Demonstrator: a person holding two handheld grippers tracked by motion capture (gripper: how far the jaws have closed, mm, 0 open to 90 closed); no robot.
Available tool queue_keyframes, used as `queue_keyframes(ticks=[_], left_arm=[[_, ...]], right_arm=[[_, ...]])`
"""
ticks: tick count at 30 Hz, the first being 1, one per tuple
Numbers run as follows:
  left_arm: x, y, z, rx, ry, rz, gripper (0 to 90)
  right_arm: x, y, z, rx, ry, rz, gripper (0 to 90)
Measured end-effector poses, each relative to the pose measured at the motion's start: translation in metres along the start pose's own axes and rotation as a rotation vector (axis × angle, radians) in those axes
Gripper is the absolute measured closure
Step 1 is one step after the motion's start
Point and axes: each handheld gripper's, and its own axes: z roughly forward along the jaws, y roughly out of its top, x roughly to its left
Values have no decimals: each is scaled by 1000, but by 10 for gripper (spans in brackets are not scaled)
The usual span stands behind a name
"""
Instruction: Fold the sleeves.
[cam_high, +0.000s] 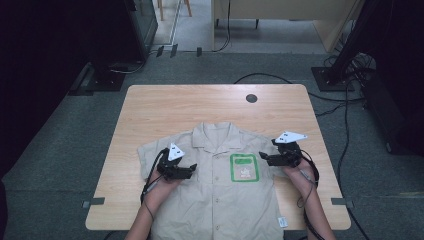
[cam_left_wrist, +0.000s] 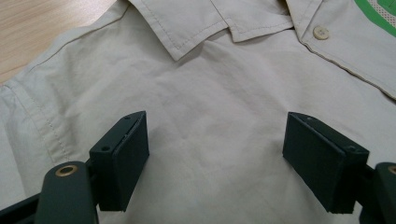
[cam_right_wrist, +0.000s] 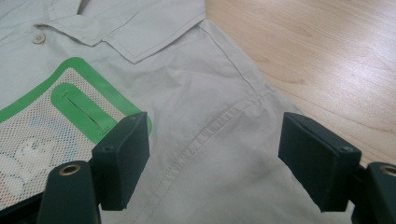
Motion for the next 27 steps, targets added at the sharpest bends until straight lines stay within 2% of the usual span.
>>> queue_keyframes(ticks=[9,13,17,27], left_arm=[[0,0,0,0,0,0,226],[0,0,0,-1,1,-1,226],[0,0,0,-1,1,-2,226],[0,0,0,-1,2,-2,226]], right_arm=[[-6,-3,-3,-7,0,10,244],[-7,-3,-2,-16,14,18,244],[-8,-2,-2,-11,2,5,244],[-13,-4,-3,-12,-11,7,244]])
